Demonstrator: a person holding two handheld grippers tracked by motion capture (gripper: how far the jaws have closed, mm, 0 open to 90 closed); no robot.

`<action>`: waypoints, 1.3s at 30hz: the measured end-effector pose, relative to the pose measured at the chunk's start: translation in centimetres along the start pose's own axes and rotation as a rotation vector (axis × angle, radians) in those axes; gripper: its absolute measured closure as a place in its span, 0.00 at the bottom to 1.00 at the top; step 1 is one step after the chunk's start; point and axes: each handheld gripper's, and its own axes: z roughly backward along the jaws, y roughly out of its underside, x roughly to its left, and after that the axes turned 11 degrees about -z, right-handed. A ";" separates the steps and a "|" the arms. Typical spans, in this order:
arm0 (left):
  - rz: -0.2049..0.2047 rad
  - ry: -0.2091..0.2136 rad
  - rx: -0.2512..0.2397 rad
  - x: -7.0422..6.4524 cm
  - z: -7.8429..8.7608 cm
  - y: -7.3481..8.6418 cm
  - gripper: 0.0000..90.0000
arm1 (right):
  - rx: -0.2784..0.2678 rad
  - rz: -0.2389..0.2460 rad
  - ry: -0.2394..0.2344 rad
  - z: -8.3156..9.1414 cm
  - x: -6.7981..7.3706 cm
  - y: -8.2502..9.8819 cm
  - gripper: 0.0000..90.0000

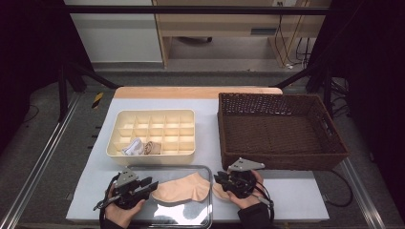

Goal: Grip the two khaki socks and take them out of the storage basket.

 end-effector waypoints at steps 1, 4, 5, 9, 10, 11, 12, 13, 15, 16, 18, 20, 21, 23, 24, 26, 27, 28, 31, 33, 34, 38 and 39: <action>0.004 -0.005 -0.002 0.1 0.1 0.0 0.68 | -0.006 -0.005 0.006 0.4 -0.4 0.0 0.85; 0.002 -0.027 -0.012 0.4 0.4 0.1 0.64 | -0.008 -0.028 0.022 1.4 -1.2 0.4 0.86; 0.003 -0.030 -0.015 0.4 0.5 0.1 0.63 | -0.004 -0.032 0.026 1.6 -1.5 0.7 0.86; 0.000 -0.042 -0.017 0.6 0.7 0.0 0.58 | 0.016 -0.025 0.035 2.0 -1.7 1.6 0.86; -0.002 -0.043 -0.014 0.6 0.7 -0.1 0.57 | 0.015 -0.020 0.033 2.1 -1.7 1.7 0.86; -0.004 -0.041 -0.013 0.6 0.7 -0.1 0.56 | 0.018 -0.018 0.029 2.2 -1.6 1.8 0.86; -0.002 -0.037 -0.015 0.7 0.7 -0.2 0.55 | 0.018 -0.014 0.026 2.3 -1.5 1.9 0.86; -0.002 -0.037 -0.018 0.7 0.7 -0.4 0.55 | 0.016 -0.005 0.019 2.4 -1.4 2.0 0.85; -0.006 -0.041 -0.030 0.8 0.7 -0.9 0.54 | 0.021 -0.001 0.005 2.3 -1.0 2.1 0.82; -0.014 -0.044 -0.035 0.9 0.7 -1.3 0.53 | 0.023 0.004 -0.003 2.3 -0.8 2.2 0.82; -0.020 -0.039 -0.047 1.1 0.8 -2.0 0.52 | 0.037 0.019 -0.015 2.0 -0.2 2.3 0.79; -0.033 -0.042 -0.053 1.1 0.9 -2.5 0.51 | 0.050 0.030 -0.022 1.6 0.2 2.4 0.77; -0.040 -0.040 -0.056 1.1 1.0 -2.6 0.51 | 0.056 0.034 -0.026 1.4 0.4 2.5 0.75; -0.058 -0.040 -0.049 1.1 1.1 -2.9 0.51 | 0.068 0.035 -0.030 1.1 0.6 2.7 0.74; -0.061 -0.039 -0.048 1.1 1.1 -2.9 0.51 | 0.075 0.041 -0.034 0.9 0.7 2.8 0.73; -0.068 -0.031 -0.049 1.2 1.2 -2.8 0.50 | 0.090 0.046 -0.033 0.6 0.9 3.0 0.73; -0.073 -0.033 -0.052 1.3 1.2 -2.7 0.49 | 0.095 0.050 -0.034 0.5 1.0 3.1 0.73; -0.074 -0.036 -0.050 1.3 1.2 -2.6 0.49 | 0.104 0.056 -0.028 0.3 1.0 3.2 0.73; -0.084 -0.046 -0.029 1.5 1.2 -2.4 0.48 | 0.124 0.078 -0.013 -0.1 1.1 3.4 0.79; -0.095 -0.053 -0.012 1.4 1.0 -2.2 0.44 | 0.139 0.095 0.004 -0.3 1.1 3.5 0.86; -0.097 -0.052 -0.002 1.4 0.9 -2.1 0.43 | 0.141 0.097 0.006 -0.3 1.0 3.5 0.89; -0.096 -0.025 0.022 1.3 0.2 -1.2 0.38 | 0.144 0.080 0.009 -0.2 0.8 3.4 0.97; -0.104 -0.030 0.012 1.2 0.2 -1.1 0.35 | 0.134 0.068 0.004 0.1 0.8 3.2 0.97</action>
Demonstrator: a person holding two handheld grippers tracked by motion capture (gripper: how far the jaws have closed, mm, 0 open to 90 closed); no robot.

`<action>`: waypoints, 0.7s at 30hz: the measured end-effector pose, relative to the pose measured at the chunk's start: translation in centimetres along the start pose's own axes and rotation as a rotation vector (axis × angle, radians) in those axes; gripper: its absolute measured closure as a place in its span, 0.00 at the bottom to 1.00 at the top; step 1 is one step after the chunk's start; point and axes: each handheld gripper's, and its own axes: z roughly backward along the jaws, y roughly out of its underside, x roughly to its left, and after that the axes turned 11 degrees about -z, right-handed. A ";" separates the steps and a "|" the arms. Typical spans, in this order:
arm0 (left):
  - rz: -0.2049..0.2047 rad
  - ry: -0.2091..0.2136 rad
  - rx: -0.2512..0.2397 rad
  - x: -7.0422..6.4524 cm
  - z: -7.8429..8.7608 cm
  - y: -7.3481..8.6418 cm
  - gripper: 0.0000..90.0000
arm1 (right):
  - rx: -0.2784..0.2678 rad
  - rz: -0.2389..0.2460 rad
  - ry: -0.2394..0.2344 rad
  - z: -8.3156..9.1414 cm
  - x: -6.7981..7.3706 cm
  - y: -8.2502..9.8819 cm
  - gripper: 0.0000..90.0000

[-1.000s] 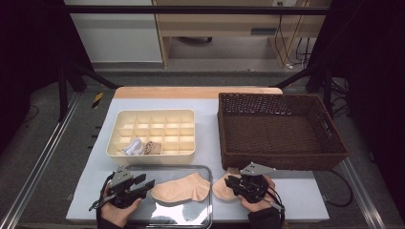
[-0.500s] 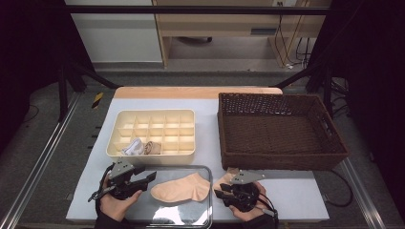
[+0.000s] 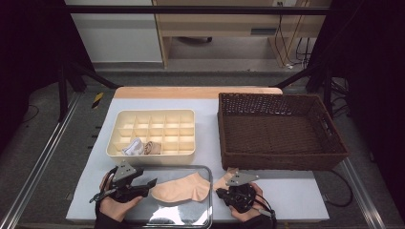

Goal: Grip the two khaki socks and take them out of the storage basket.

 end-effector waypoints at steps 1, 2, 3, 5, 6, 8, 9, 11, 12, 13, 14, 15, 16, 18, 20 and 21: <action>-0.004 -0.006 -0.006 -0.1 0.1 0.0 0.34 | -0.012 -0.008 -0.001 0.2 0.0 -0.1 0.98; -0.012 -0.013 -0.012 -0.1 0.2 0.1 0.33 | -0.024 -0.006 -0.004 0.4 0.0 -0.2 0.98; -0.016 -0.021 -0.028 -0.2 0.3 0.1 0.33 | -0.036 -0.011 -0.010 0.6 0.0 -0.3 0.98; -0.012 -0.031 -0.042 -0.3 0.4 0.1 0.30 | -0.063 -0.014 -0.015 1.1 0.0 -0.6 0.98; -0.006 -0.032 -0.038 -0.3 0.4 0.1 0.30 | -0.081 -0.013 -0.023 1.4 0.1 -0.9 0.98; 0.037 -0.021 -0.006 -0.4 0.3 0.1 0.25 | -0.095 -0.018 -0.035 1.6 0.2 -1.1 0.98; 0.060 -0.018 0.012 -0.4 0.2 0.1 0.25 | -0.118 -0.020 -0.060 1.8 0.5 -1.5 0.98; 0.052 -0.016 0.019 -0.5 0.2 0.2 0.32 | -0.133 -0.010 -0.070 1.8 1.2 -2.0 0.98; 0.048 -0.024 0.011 -0.5 0.3 0.2 0.36 | -0.136 -0.001 -0.078 1.7 1.6 -2.3 0.98; 0.040 -0.029 0.000 -0.6 0.4 0.2 0.38 | -0.136 0.003 -0.084 1.5 2.0 -2.5 0.98; 0.028 -0.042 -0.006 -0.7 0.5 0.2 0.40 | -0.138 0.010 -0.091 1.2 2.3 -2.7 0.98; 0.010 -0.056 -0.008 -0.7 0.5 0.2 0.43 | -0.134 0.014 -0.098 0.8 2.7 -2.9 0.97; -0.008 -0.070 -0.019 -0.8 0.6 0.2 0.46 | -0.127 0.022 -0.105 0.5 3.1 -3.0 0.97; -0.042 -0.085 -0.041 -1.0 0.8 0.2 0.50 | -0.111 0.026 -0.111 -0.3 3.7 -3.1 0.97; -0.034 -0.065 -0.038 -1.2 0.7 0.1 0.54 | -0.092 0.034 -0.105 -1.1 4.0 -3.0 0.97; -0.033 -0.061 -0.034 -1.2 0.7 0.1 0.55 | -0.074 0.031 -0.103 -1.6 4.1 -2.8 0.97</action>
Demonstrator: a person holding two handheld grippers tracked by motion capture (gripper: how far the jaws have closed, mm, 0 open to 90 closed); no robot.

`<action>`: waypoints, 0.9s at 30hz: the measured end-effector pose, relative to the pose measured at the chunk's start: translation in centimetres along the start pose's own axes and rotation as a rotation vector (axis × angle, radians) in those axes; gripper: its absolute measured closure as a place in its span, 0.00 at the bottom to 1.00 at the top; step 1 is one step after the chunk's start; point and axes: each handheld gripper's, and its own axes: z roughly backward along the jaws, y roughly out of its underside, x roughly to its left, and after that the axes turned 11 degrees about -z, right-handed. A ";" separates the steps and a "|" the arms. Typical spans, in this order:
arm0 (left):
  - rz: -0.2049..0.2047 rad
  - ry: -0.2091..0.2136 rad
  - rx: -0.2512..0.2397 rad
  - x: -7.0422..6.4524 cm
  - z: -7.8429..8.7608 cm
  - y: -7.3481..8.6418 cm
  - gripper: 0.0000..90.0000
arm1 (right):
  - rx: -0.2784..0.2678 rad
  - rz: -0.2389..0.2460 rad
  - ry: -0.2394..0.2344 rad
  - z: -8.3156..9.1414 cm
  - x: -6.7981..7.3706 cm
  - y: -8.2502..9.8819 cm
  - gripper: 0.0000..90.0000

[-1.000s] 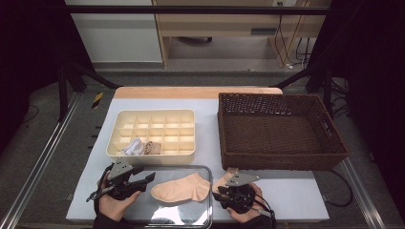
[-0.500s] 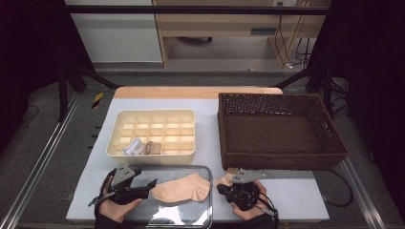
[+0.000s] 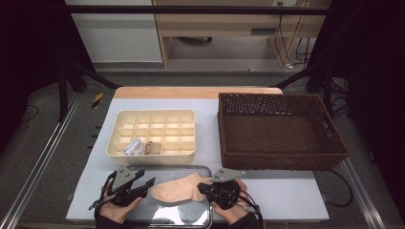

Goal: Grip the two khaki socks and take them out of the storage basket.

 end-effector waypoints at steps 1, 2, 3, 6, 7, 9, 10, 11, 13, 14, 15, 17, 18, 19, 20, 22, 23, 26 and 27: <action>-0.005 0.002 0.004 0.0 0.0 0.0 0.55 | 0.014 0.005 0.002 -0.4 0.0 0.2 0.96; 0.000 0.004 0.007 0.0 -0.1 0.0 0.55 | 0.027 0.007 0.004 -0.8 -0.1 0.3 0.94; 0.006 0.006 0.008 0.0 0.0 -0.1 0.54 | 0.036 0.005 0.000 -1.0 -0.1 0.5 0.92; 0.024 0.018 -0.011 0.2 0.3 -0.2 0.54 | 0.016 -0.001 -0.020 -0.6 -0.2 0.4 0.87; 0.028 0.020 -0.020 0.3 0.4 -0.3 0.54 | -0.007 -0.001 -0.024 -0.2 -0.4 0.2 0.87; 0.035 0.025 -0.032 0.3 0.7 -0.7 0.54 | -0.051 -0.009 -0.014 1.0 -0.9 -0.2 0.86; 0.040 0.027 -0.039 0.3 0.9 -1.0 0.55 | -0.074 -0.016 0.001 1.7 -1.3 -0.4 0.86; 0.040 0.030 -0.042 0.2 1.2 -1.3 0.55 | -0.092 -0.026 0.018 2.4 -1.8 -0.5 0.86; 0.031 0.034 -0.051 0.0 1.6 -2.0 0.55 | -0.123 -0.046 0.055 3.6 -3.0 -0.6 0.86; 0.028 0.039 -0.057 -0.1 1.8 -2.4 0.55 | -0.133 -0.059 0.080 4.2 -3.6 -0.5 0.86; 0.024 0.043 -0.056 -0.3 2.0 -2.8 0.54 | -0.139 -0.068 0.099 4.7 -4.2 -0.4 0.86; 0.004 0.048 -0.057 -0.6 2.2 -3.6 0.53 | -0.150 -0.091 0.129 5.5 -5.2 0.0 0.85; -0.006 0.049 -0.059 -0.8 2.2 -4.1 0.53 | -0.151 -0.097 0.142 5.8 -5.6 0.3 0.85; -0.016 0.050 -0.060 -1.0 2.3 -4.6 0.52 | -0.151 -0.106 0.152 6.1 -6.0 0.5 0.84; -0.022 0.048 -0.061 -1.3 2.3 -5.0 0.52 | -0.152 -0.115 0.159 6.3 -6.2 0.8 0.83; -0.037 0.046 -0.065 -1.8 2.2 -5.9 0.51 | -0.141 -0.129 0.166 6.5 -6.7 1.4 0.81; -0.040 0.048 -0.068 -2.0 2.1 -6.3 0.51 | -0.135 -0.137 0.171 6.6 -6.8 1.7 0.80; -0.046 0.063 -0.084 -3.2 1.6 -7.1 0.51 | -0.123 -0.160 0.173 6.7 -7.1 2.4 0.79; -0.047 0.071 -0.084 -3.6 1.3 -7.3 0.51 | -0.118 -0.161 0.171 6.6 -7.2 2.6 0.78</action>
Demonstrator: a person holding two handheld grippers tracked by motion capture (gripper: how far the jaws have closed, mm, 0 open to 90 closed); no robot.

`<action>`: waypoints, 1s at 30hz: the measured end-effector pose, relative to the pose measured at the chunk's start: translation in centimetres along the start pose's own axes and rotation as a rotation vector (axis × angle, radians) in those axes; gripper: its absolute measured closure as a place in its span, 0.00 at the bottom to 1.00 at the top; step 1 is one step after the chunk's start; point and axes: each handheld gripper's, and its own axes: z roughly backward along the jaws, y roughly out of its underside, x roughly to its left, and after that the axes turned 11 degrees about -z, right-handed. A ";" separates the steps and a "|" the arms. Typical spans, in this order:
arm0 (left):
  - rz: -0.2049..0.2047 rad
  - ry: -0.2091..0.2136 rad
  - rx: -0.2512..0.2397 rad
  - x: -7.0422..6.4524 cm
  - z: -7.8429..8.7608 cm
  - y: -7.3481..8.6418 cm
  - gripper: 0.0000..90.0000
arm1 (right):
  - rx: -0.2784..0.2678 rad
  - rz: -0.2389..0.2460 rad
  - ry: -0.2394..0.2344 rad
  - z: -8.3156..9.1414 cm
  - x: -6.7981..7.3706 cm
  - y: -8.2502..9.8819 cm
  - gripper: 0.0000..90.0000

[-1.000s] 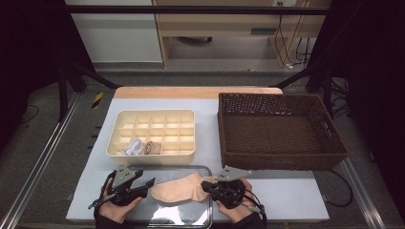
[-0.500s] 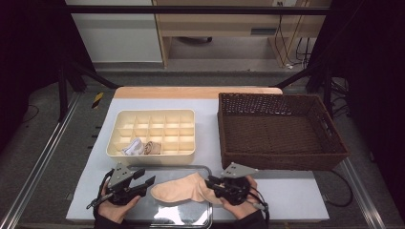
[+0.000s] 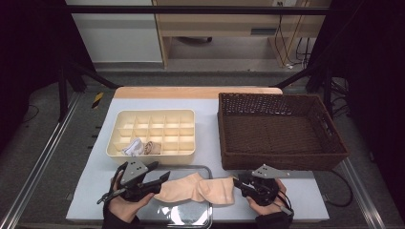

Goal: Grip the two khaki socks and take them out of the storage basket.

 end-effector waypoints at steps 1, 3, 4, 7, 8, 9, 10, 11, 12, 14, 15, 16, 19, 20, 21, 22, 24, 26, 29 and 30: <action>0.006 0.008 0.002 -0.4 -0.4 -0.1 0.50 | 0.007 -0.004 0.001 -0.1 0.0 0.2 0.78; 0.008 0.027 0.012 -1.2 -1.3 -0.1 0.50 | 0.019 -0.004 -0.003 -0.3 0.1 0.4 0.78; 0.006 0.038 0.019 -1.6 -1.8 0.0 0.51 | 0.027 -0.002 -0.001 -0.5 0.1 0.5 0.78; 0.009 0.061 0.032 -2.6 -3.1 0.1 0.51 | 0.050 0.001 0.012 -1.1 0.2 0.7 0.77; 0.007 0.069 0.035 -2.9 -3.5 0.2 0.51 | 0.061 -0.006 0.014 -1.3 0.2 0.8 0.77; 0.006 0.075 0.040 -3.2 -3.8 0.2 0.51 | 0.069 -0.002 0.014 -1.6 0.2 0.9 0.77; 0.006 0.082 0.042 -3.4 -4.1 0.2 0.51 | 0.077 -0.002 0.014 -1.9 0.2 1.0 0.77; 0.004 0.091 0.045 -3.7 -4.5 0.2 0.52 | 0.086 -0.007 0.011 -2.1 0.2 1.0 0.77; 0.005 0.096 0.047 -4.0 -4.8 0.2 0.52 | 0.091 -0.001 0.009 -2.4 0.2 1.0 0.78; 0.001 0.113 0.052 -4.4 -5.3 0.2 0.52 | 0.100 -0.004 0.009 -2.7 0.4 1.0 0.81; -0.001 0.118 0.055 -4.6 -5.5 0.2 0.53 | 0.102 0.005 0.011 -2.8 0.3 1.0 0.83; -0.004 0.124 0.060 -4.8 -5.6 0.3 0.54 | 0.112 0.006 0.012 -3.0 0.3 1.0 0.86; -0.007 0.141 0.077 -5.2 -6.2 0.7 0.56 | 0.123 0.019 0.017 -3.3 0.5 1.0 0.95; -0.009 0.144 0.085 -5.3 -6.3 0.8 0.57 | 0.122 0.022 0.015 -3.3 0.5 0.9 0.97; -0.014 0.143 0.088 -5.4 -6.4 0.9 0.58 | 0.129 0.019 0.015 -3.2 0.5 0.8 0.98; -0.010 0.147 0.087 -5.5 -6.6 1.1 0.59 | 0.124 0.025 0.014 -3.2 0.6 0.7 0.98; -0.008 0.151 0.090 -5.6 -6.7 1.2 0.61 | 0.115 0.032 0.014 -3.0 0.7 0.4 0.98; -0.009 0.157 0.092 -5.6 -6.8 1.3 0.62 | 0.094 0.043 0.005 -2.7 1.0 0.1 0.98; -0.008 0.163 0.096 -5.7 -7.0 1.3 0.63 | 0.068 0.095 0.005 -2.5 1.7 -0.4 0.98; -0.008 0.164 0.099 -5.7 -7.1 1.3 0.63 | 0.065 0.112 0.004 -2.6 1.9 -0.4 0.98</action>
